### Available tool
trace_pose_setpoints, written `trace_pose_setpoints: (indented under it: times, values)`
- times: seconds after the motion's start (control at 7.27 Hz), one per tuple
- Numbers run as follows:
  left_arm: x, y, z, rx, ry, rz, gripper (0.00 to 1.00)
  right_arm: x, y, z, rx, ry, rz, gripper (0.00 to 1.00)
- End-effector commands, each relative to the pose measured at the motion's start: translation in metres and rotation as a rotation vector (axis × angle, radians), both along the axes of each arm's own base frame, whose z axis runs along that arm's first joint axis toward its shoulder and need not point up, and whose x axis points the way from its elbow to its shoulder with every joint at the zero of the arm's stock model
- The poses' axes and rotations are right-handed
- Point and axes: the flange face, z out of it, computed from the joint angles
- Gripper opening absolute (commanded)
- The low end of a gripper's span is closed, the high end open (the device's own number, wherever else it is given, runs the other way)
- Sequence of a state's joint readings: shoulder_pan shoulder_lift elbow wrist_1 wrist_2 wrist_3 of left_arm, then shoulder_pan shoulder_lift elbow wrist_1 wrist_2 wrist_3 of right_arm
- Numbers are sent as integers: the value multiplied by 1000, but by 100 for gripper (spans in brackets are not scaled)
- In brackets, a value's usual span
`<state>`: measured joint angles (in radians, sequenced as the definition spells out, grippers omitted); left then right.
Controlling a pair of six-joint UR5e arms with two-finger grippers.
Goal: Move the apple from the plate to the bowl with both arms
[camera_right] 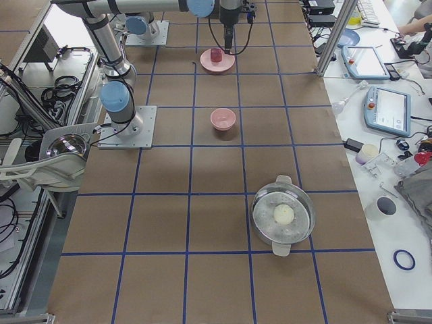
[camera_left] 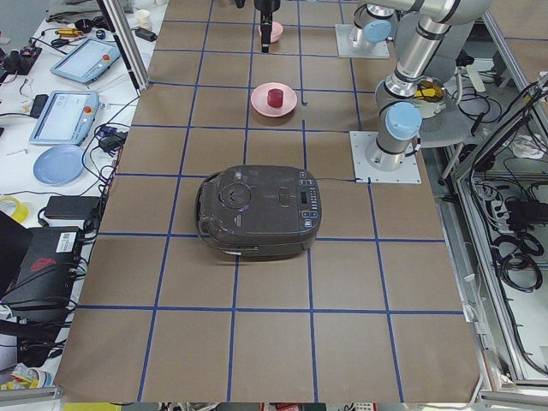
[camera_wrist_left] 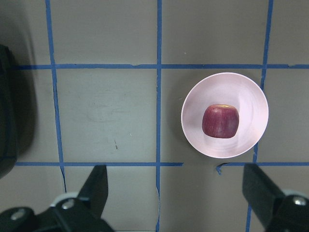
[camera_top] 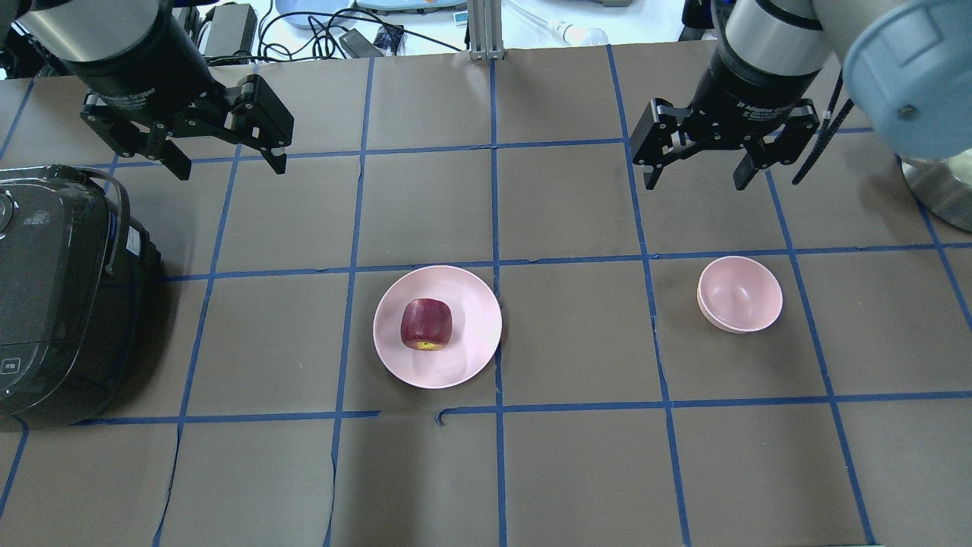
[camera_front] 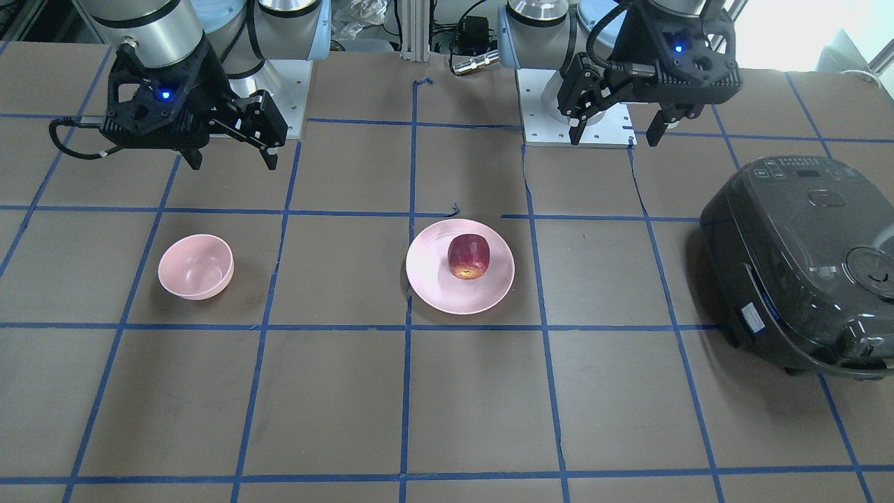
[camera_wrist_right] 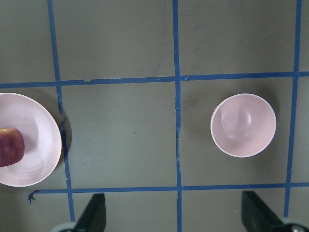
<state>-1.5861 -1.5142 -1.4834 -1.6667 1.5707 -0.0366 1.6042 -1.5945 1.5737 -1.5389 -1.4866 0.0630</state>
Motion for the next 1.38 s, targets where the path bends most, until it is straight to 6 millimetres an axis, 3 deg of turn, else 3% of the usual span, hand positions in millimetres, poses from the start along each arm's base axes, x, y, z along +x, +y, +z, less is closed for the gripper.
trace_pose_setpoints:
  times: [0.0, 1.24]
  values:
    - [0, 0, 0, -1, 3, 0, 100, -3, -1, 0, 2, 9, -4, 100]
    - [1, 4, 5, 11, 0, 17, 100, -8, -4, -1, -6, 38, -11, 100]
